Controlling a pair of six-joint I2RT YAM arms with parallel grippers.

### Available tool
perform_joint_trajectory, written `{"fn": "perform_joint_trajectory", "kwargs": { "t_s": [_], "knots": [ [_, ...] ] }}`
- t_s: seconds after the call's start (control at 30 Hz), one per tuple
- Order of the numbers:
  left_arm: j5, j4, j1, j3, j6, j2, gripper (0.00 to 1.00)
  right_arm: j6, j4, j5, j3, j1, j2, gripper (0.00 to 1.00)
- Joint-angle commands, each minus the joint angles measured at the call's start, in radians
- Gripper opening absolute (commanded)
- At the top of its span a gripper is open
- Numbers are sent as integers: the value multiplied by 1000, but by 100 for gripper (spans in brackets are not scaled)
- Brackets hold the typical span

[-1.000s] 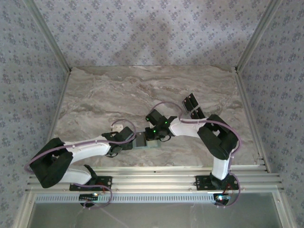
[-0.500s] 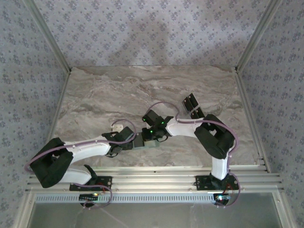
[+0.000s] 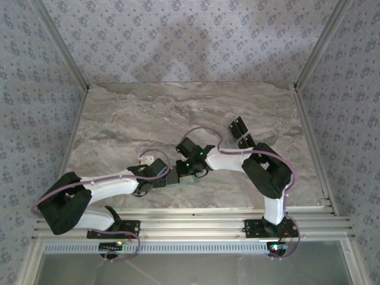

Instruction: Put the credit cards into the card holder

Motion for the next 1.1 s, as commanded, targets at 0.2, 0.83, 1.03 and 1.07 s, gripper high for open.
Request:
{"fn": "perform_joint_trajectory", "kwargs": {
  "t_s": [0.2,0.83,1.03,1.07],
  "knots": [
    [38,29,-4,14,27,9,100,-7,0,-5,-93,-17,-95,25],
    [104,-30,52,52,89,-189,100,-14,-22,3,-152,-66,-233,32],
    [328,161,97,10,118,-242,100,-15,-82,80,-202,-88,-361,44],
    [349,185,98,7,121,-239,100,-16,-93,94,-214,-93,-387,46]
  ]
}}
